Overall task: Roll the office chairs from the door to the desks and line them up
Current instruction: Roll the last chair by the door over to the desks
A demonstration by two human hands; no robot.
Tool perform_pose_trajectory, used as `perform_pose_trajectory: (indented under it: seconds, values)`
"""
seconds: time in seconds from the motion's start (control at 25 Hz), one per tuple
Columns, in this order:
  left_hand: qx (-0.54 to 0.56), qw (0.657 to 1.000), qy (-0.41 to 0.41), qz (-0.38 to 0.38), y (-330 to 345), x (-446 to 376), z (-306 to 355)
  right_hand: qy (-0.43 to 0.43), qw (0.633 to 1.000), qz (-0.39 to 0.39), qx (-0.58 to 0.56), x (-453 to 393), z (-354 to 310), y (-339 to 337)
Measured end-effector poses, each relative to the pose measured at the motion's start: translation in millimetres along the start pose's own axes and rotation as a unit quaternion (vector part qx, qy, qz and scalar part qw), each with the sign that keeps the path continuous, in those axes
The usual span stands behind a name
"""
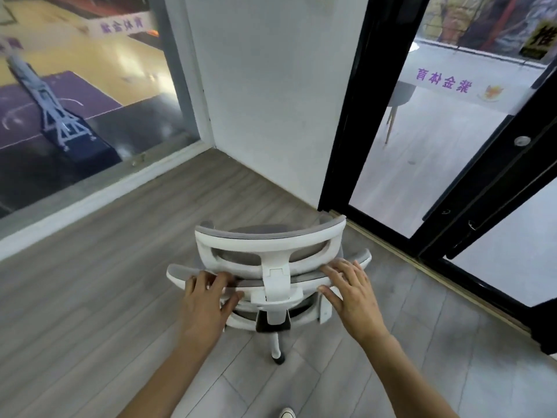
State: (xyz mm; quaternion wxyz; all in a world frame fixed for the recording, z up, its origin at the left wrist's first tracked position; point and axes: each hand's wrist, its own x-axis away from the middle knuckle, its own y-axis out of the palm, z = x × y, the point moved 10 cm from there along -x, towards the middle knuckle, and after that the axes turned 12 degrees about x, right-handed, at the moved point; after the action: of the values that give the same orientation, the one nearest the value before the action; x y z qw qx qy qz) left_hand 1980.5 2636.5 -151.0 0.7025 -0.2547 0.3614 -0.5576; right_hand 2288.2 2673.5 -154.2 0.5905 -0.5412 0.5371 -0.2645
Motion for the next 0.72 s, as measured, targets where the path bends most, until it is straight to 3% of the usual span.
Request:
perform_pose_trajectory:
  seconds: [0.32, 0.44, 0.72]
  values:
    - [-0.049, 0.979, -0.135, 0.144, -137, 86, -117, -0.176, 0.98, -0.047, -0.08, -70, -188, 66]
    - [-0.058, 0.958, -0.199, 0.2, -193, 138, -167, -0.217, 0.969, -0.069, -0.095, -73, -284, 85]
    - [-0.046, 0.911, -0.261, 0.315, -304, 276, -262, -0.322, 0.927, -0.106, -0.159, -52, -497, 116]
